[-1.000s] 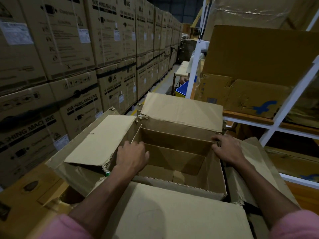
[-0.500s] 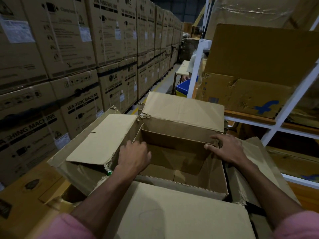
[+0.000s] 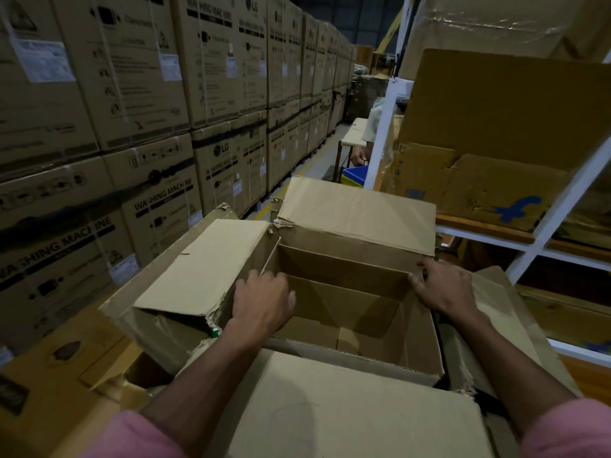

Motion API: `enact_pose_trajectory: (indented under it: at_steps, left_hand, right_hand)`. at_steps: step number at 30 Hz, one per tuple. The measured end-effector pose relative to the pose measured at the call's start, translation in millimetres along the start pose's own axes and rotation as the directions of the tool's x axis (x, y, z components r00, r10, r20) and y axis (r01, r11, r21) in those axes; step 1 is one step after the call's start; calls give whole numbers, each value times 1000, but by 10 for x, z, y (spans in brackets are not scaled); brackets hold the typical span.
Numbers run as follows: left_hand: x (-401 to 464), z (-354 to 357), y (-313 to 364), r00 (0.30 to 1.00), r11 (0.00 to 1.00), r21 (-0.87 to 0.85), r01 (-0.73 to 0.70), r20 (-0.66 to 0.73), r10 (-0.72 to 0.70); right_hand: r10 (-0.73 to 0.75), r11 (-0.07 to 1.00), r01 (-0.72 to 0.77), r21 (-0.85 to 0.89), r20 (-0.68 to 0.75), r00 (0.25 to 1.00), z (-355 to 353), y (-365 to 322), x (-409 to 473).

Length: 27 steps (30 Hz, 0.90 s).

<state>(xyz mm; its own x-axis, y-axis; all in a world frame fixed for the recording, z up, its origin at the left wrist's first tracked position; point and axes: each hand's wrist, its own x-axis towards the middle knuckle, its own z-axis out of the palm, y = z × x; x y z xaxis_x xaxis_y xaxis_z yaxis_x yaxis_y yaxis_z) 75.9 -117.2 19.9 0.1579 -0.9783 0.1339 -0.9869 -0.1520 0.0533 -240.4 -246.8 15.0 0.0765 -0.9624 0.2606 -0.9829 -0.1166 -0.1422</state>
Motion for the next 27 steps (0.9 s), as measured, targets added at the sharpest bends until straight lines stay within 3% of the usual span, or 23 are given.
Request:
enact_pose_trajectory:
  at_steps: [12, 27]
  left_hand:
    - [2, 17, -20, 1000, 1000, -10, -4, 0, 4]
    - [50, -97, 30, 1000, 1000, 19, -6, 8, 6]
  right_hand:
    - [38, 999, -39, -1, -34, 999, -4, -36, -2]
    - [-33, 994, 30, 100, 31, 999, -95, 4, -45]
